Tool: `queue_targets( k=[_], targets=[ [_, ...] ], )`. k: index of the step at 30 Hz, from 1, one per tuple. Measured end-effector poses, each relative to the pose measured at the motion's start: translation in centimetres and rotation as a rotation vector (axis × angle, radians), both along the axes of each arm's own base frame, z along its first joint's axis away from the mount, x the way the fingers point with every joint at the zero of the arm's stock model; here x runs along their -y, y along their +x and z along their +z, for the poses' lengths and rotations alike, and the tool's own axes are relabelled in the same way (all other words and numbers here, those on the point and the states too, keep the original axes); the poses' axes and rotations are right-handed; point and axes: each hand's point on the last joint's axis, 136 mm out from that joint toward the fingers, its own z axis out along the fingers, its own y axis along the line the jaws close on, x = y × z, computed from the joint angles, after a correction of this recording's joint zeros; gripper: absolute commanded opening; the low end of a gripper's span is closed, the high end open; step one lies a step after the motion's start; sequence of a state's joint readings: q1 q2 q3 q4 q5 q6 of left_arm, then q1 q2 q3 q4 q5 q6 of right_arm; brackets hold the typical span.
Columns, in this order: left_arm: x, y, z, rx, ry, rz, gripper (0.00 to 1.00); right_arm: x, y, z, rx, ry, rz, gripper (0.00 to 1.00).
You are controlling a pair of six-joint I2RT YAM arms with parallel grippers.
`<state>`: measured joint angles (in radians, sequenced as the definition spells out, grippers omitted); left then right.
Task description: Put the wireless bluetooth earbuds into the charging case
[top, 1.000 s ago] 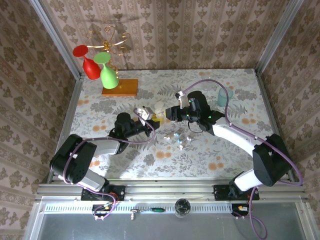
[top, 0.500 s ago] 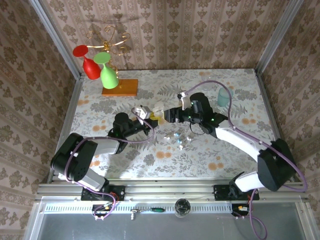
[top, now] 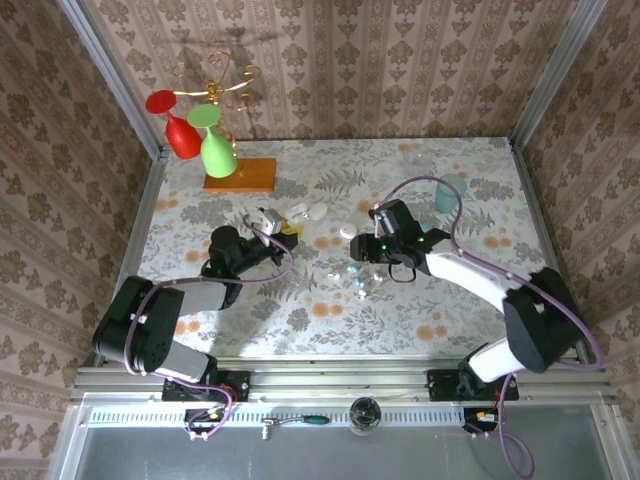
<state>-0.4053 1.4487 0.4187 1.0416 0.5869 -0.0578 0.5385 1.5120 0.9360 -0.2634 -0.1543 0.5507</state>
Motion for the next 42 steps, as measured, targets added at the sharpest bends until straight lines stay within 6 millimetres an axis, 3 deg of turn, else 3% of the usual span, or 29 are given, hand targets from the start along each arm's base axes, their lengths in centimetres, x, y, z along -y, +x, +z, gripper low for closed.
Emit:
queue_targets(
  k=[6, 11, 15, 24, 35, 42],
  targets=[
    [-0.7, -0.2, -0.5, 0.004, 0.022, 0.013, 0.0, -2.7, -1.7, -4.2, -0.174, -0.047, 0.079, 0.45],
    [-1.1, -0.1, -0.1, 0.008, 0.023, 0.023, 0.0, -5.1, -2.5, -5.0, -0.225, -0.042, 0.127, 0.41],
    [-1.1, -0.1, -0.1, 0.009, 0.026, 0.024, 0.0, -5.8, -1.9, -5.3, -0.239, -0.042, 0.12, 0.39],
    [-1.2, -0.3, -0.6, -0.004, 0.031, 0.024, 0.0, -6.0, -1.2, -7.5, -0.308, -0.089, 0.087, 0.4],
    [-1.3, -0.6, -0.9, -0.009, 0.032, 0.023, 0.0, -5.8, -0.4, -7.8, -0.305, -0.16, 0.078, 0.41],
    [-1.3, -0.7, -1.0, -0.012, 0.034, 0.023, 0.0, -5.8, -1.4, -7.9, -0.304, -0.233, 0.128, 0.42]
  ],
)
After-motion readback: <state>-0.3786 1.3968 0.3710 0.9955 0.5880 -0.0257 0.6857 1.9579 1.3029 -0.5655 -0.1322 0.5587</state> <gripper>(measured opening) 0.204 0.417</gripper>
